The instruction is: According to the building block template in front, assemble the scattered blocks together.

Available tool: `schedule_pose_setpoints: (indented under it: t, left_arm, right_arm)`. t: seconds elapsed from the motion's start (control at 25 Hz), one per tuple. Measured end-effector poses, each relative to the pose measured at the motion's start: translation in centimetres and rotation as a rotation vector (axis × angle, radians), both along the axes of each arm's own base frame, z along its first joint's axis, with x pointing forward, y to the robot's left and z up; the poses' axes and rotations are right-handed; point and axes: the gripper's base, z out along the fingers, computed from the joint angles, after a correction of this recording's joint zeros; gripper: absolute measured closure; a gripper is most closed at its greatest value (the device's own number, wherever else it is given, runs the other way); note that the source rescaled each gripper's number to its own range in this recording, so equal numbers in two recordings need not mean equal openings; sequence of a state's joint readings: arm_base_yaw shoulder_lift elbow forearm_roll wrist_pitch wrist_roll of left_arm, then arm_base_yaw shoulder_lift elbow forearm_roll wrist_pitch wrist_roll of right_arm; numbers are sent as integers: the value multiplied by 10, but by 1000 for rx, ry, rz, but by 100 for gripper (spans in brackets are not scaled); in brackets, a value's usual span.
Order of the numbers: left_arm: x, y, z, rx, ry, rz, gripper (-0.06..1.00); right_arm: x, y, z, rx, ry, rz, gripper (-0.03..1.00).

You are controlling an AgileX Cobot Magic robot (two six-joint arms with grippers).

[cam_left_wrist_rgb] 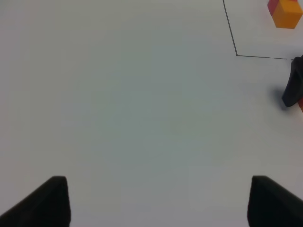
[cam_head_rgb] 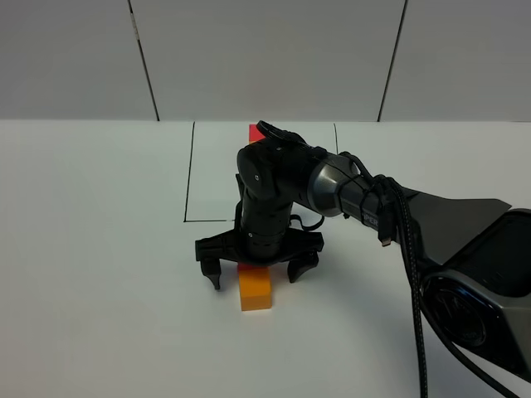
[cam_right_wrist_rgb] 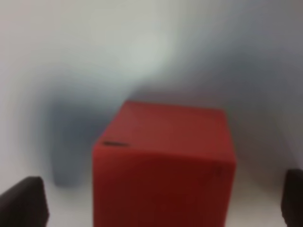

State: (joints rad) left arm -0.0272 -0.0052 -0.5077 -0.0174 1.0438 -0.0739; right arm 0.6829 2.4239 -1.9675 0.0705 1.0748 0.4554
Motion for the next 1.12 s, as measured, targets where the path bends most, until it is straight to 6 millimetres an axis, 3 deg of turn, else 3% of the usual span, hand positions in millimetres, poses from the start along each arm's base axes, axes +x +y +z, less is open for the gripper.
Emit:
schedule_pose_setpoints:
  t: [0.12,0.32,0.4,0.52,0.76,1.12]
  left_arm:
    - [0,0,0,0,0,0,33]
    - [0,0,0,0,0,0,33]
    - [0,0,0,0,0,0,33]
    - [0,0,0,0,0,0,33]
    - [0,0,0,0,0,0,33]
    - [0,0,0,0,0,0,33]
  right_arm:
    - [1,2,15,2,8,47,-3]
    - [5,5,76,100,-83,116,-3]
    - [9,-3,103,140,-137,108,-3]
    - [25,-34,131,167,-196,57,-3]
    - [64,-117,142,21,-264,-82,-3]
    - [80,-170,156,-9,-300,-198,-3]
